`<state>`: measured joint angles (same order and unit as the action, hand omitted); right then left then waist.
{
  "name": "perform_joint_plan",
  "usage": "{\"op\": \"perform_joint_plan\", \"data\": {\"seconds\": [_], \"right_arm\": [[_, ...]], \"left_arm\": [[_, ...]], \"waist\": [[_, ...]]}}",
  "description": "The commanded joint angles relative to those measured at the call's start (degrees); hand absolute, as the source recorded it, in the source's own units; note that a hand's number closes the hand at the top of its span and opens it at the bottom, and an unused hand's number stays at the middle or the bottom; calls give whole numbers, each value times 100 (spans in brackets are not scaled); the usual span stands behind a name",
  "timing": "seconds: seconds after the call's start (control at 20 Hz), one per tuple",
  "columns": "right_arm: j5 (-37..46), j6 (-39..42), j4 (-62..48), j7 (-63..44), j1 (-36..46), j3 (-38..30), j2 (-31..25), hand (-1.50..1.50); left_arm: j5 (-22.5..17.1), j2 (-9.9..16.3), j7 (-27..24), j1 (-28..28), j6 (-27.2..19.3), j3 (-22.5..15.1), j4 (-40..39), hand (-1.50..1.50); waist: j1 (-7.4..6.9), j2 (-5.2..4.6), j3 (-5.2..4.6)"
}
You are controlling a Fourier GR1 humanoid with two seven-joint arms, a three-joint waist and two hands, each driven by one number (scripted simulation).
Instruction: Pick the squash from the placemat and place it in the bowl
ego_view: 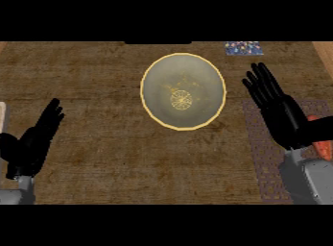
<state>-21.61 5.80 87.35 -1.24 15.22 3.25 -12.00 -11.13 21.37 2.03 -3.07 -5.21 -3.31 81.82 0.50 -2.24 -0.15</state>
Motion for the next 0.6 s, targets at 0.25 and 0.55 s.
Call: {"op": "perform_joint_plan", "data": {"seconds": [0.25,0.55], "right_arm": [[2691,-1863,-760,-99,-514,-309,-1394,150],[4979,-3342,-777,755,-1114,569,-1508,-150]], "left_arm": [[-66,413,407,-567,343,101,191,0],[-492,271,770,-611,737,-10,303,0]], "waist": [[152,232,-2],[11,230,19]]}}
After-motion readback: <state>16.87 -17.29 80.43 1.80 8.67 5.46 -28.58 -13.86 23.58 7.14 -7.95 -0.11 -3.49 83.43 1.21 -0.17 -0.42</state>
